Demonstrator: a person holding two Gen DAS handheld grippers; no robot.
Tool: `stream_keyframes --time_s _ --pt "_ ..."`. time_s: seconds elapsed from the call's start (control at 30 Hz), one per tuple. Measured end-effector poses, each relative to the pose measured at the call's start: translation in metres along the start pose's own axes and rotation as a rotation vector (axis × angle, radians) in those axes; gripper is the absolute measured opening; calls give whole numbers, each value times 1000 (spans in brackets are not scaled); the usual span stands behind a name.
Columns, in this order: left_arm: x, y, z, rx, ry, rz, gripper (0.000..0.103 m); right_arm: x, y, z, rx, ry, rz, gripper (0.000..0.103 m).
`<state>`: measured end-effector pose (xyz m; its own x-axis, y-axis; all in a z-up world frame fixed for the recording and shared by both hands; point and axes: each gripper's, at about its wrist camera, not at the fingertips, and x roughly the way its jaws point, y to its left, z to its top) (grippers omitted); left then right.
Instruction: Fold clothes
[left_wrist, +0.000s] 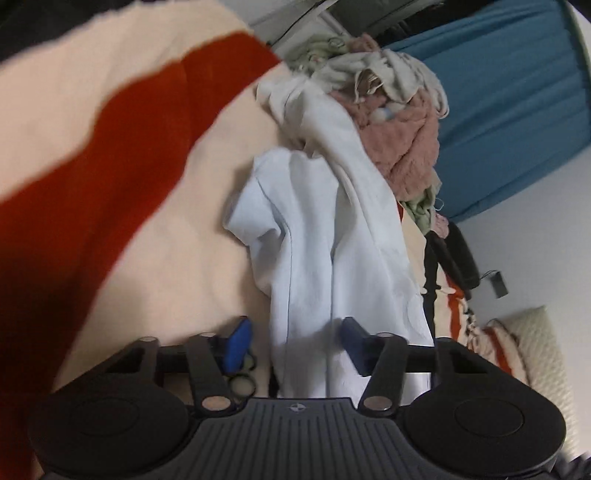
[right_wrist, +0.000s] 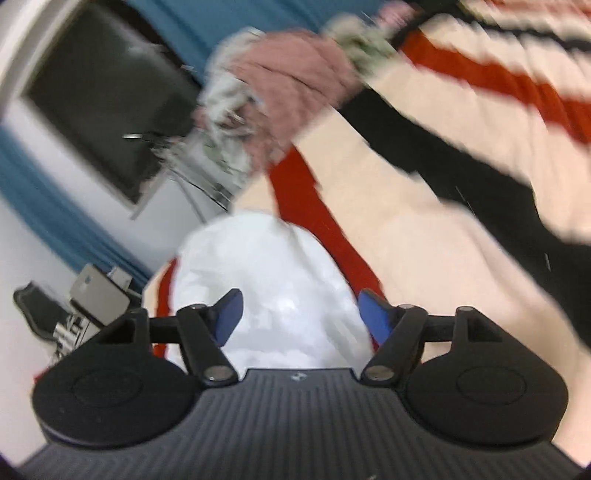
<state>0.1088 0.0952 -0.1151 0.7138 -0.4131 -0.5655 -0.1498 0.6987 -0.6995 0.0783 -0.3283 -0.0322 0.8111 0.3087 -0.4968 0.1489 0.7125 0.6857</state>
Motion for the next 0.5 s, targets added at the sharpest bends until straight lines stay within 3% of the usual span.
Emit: stream_keyframes --time_s 0.07,0.1,0.23,0.3,0.33,0.37,0.5 --pt "4 4 6 -27 -16 5 23 13 -15 -6 63 53 -43 67" --pt "3 4 7 -35 -29 2 6 19 -21 -11 84 78 -63 67" --pt "-22 1 9 -59 -104 -56 2 37 -27 -29 96 147 -50 67" --pt "-44 -5 9 -41 -167 -104 2 40 -17 -31 53 174 13 52" --pt "-57 -7 10 -37 -193 -128 2 40 -10 -33 33 189 49 25" --pt "-69 -9 10 -33 -220 -151 2 40 -5 -37 20 198 65 12" --pt "-116 -15 7 -34 -320 -209 1 22 18 -40 -65 133 59 8"
